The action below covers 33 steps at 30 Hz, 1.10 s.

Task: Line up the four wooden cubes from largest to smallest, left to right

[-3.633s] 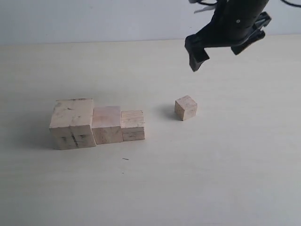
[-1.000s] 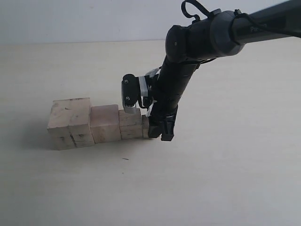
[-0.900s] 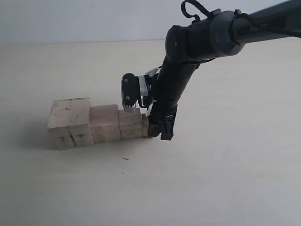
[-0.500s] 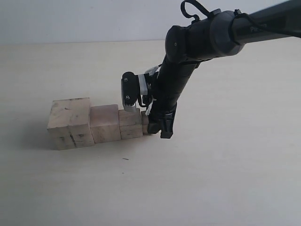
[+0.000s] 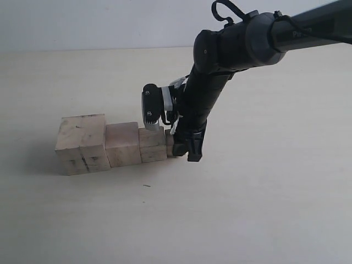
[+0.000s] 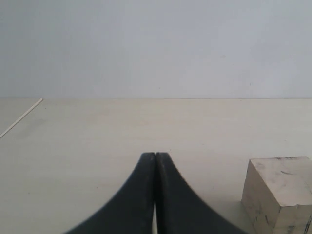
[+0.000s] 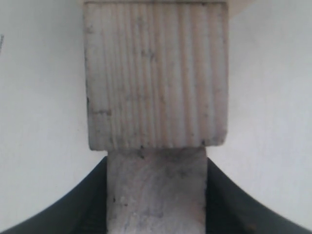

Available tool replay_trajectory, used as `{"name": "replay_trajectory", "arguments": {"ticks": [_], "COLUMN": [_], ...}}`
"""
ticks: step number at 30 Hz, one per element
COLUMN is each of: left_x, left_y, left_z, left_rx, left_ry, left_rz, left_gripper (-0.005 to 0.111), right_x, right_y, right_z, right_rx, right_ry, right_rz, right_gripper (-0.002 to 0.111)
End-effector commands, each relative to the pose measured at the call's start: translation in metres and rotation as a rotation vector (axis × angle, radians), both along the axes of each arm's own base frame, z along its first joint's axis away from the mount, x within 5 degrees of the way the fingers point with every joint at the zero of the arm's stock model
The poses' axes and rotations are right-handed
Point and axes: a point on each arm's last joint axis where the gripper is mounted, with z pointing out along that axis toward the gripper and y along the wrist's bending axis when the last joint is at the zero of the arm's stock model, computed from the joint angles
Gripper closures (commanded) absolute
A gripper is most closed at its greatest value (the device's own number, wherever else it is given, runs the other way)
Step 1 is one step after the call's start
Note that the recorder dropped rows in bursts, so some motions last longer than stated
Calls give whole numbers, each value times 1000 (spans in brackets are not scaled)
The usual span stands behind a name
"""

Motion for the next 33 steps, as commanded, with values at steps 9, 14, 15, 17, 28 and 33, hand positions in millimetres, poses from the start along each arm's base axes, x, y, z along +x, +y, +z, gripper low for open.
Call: {"name": "replay_trajectory", "arguments": {"ticks": [9, 14, 15, 17, 28, 33], "left_x": [0, 0, 0, 0, 0, 0], "left_y": [0, 0, 0, 0, 0, 0], "left_z": [1, 1, 1, 1, 1, 1], "left_rx": [3, 3, 3, 3, 3, 3], "left_ry": [-10, -10, -10, -10, -10, -10], "left_rz": [3, 3, 3, 3, 3, 3], "left_gripper": [107, 107, 107, 107, 107, 107], "right_x": [0, -2, -3, -9, -107, -164], "right_y": [2, -1, -3, -10, -112, -168], "right_z": [10, 71, 92, 141, 261, 199], "right_rx": [25, 114, 145, 199, 609, 914], "right_ry": [-27, -85, -87, -79, -132, -254], "right_rz": [6, -134, -202, -380, -893, -927], "right_gripper": [19, 6, 6, 6, 82, 108]}}
